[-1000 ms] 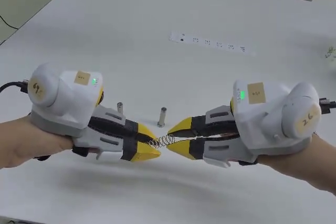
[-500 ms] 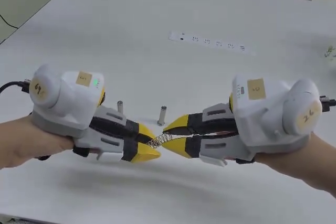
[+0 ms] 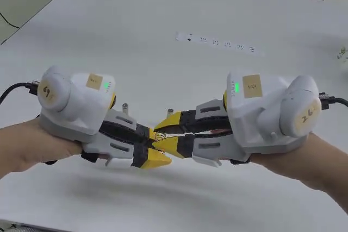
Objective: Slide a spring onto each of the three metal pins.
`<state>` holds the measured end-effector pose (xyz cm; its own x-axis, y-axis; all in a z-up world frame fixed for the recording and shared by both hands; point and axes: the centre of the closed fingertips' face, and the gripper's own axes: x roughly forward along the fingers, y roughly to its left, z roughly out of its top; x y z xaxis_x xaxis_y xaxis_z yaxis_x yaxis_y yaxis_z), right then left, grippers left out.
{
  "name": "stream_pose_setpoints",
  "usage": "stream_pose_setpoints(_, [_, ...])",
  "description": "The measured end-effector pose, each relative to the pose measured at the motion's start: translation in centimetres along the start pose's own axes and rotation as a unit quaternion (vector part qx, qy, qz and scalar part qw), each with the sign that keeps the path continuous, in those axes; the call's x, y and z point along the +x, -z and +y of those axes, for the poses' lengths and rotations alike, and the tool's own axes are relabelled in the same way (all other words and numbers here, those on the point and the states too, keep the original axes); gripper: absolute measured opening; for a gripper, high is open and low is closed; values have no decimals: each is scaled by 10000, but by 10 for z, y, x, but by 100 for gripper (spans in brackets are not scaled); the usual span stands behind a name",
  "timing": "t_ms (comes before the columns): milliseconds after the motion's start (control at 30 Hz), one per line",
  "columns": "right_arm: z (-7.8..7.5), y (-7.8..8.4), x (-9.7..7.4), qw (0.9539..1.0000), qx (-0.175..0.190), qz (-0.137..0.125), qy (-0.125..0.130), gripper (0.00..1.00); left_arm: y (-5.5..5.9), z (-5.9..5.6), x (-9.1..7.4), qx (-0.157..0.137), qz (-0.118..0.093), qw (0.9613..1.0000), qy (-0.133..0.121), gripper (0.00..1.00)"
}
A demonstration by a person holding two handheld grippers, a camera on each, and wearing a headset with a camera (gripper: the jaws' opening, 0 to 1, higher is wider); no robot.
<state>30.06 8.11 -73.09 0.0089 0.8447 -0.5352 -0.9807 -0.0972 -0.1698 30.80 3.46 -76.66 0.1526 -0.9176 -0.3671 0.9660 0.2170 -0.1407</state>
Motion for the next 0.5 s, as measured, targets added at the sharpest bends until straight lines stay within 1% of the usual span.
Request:
stream_pose_setpoints(200, [-2, -2, -2, 9997, 162, -170, 114, 7, -1, 2, -4, -3, -45, 10000, -65, 2])
stream_pose_setpoints(300, [-2, -2, -3, 9997, 74, -177, 169, 7, -2, 3, -4, -22, -66, 9999, -85, 2])
stream_pose_setpoints(367, [-1, -1, -3, 9997, -51, -148, 177, 7, -1, 2, -3, -26, -53, 9999, -82, 2])
stream_pose_setpoints(500, [0, 0, -3, 9997, -83, -129, 167, 7, 0, 0, -1, -70, -22, 10000, -59, 2])
